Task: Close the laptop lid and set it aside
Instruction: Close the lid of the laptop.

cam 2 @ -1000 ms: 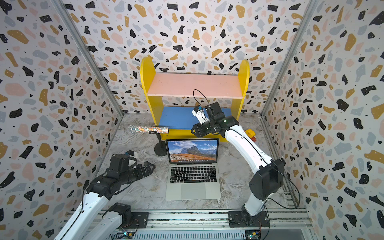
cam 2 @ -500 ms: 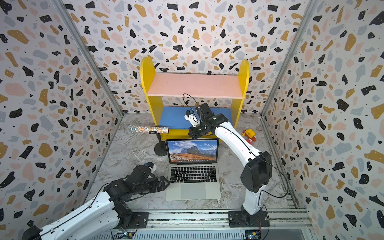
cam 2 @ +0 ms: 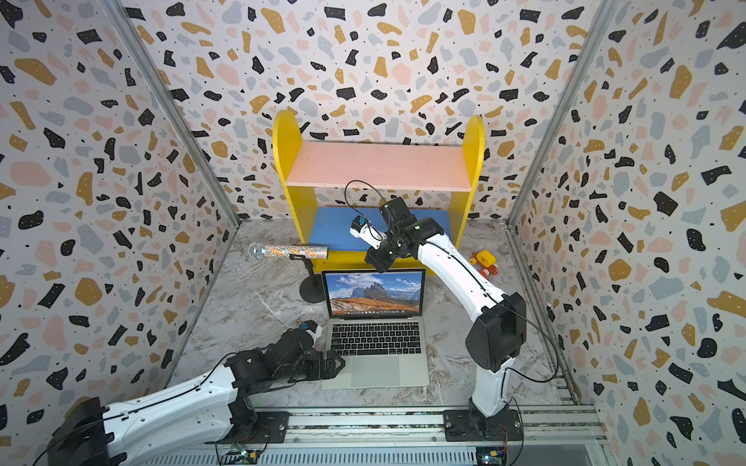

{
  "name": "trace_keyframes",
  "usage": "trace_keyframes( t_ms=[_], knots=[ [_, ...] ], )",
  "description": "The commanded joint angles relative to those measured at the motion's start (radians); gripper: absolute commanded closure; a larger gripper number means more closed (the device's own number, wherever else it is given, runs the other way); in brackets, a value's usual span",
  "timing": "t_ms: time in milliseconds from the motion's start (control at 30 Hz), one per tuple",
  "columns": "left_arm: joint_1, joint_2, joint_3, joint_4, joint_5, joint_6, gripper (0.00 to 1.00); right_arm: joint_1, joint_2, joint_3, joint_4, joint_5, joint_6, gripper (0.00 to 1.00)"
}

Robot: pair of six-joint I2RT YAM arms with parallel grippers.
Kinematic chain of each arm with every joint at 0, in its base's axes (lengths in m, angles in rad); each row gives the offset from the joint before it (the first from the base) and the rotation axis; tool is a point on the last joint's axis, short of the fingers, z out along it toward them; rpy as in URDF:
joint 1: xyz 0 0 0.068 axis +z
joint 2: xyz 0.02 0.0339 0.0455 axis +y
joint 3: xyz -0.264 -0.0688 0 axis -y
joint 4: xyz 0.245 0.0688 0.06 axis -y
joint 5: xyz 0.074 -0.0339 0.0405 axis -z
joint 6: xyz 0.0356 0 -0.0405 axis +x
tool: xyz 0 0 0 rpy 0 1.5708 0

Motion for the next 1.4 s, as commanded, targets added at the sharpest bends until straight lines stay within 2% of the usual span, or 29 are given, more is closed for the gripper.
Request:
trace_keyframes(
  t_ms=[0, 167, 333, 700, 1367],
  knots=[
    [-0.017, 0.004, -0.019, 0.072, -0.015, -0.014, 0.0, 0.001, 0.012, 0.025, -0.046, -0.025, -0.273, 1.0],
    [-0.031, 0.016, -0.032, 0.097, -0.017, -0.026, 0.0, 0.002, 0.024, 0.029, -0.089, -0.017, -0.452, 1.0],
    [-0.048, 0.042, -0.019, 0.095, -0.024, -0.023, 0.0, 0.003, 0.032, 0.027, -0.104, 0.014, -0.524, 1.0],
    [-0.059, 0.083, -0.034, 0.086, -0.047, -0.066, 0.05, 0.015, 0.055, 0.036, -0.106, 0.018, -0.557, 1.0],
    [-0.06, 0.137, -0.045, 0.122, -0.042, -0.079, 0.05, 0.097, 0.016, -0.016, -0.13, 0.074, -0.589, 1.0]
  ],
)
